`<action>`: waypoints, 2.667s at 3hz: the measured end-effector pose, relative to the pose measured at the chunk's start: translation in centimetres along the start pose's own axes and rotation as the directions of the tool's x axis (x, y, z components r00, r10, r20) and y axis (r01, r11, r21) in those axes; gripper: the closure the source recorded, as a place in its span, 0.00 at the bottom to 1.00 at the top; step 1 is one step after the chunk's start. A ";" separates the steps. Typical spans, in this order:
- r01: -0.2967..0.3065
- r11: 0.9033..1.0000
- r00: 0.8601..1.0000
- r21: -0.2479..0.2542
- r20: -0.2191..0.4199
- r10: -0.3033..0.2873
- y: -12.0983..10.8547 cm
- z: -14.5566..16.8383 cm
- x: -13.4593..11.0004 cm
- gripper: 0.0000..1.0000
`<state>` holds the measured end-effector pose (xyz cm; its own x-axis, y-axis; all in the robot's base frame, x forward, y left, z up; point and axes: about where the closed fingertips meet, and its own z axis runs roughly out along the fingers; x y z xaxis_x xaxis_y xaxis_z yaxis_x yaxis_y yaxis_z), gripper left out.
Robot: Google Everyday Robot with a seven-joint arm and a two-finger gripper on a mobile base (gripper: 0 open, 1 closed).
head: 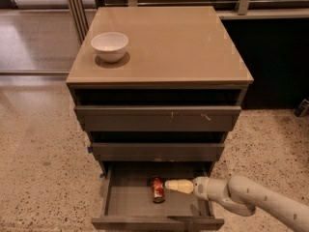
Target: Pick coke can from bottom drawer and place on counter
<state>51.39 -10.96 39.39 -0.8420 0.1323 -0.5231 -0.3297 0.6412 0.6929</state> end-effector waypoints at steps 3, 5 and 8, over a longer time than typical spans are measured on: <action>0.021 0.996 1.000 0.091 0.016 -0.022 -3.7 4.5 2.4 0.00; 0.052 0.985 0.998 0.164 0.010 -0.055 -8.1 9.7 2.7 0.00; 0.012 0.982 1.000 0.187 -0.007 -0.011 -8.9 13.1 4.0 0.00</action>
Offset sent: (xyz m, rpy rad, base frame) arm 0.0007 -0.0080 -0.0582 -0.0552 0.0186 -0.1192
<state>56.51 -6.25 24.66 -0.8412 0.1201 -0.5273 -0.2540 0.7731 0.5813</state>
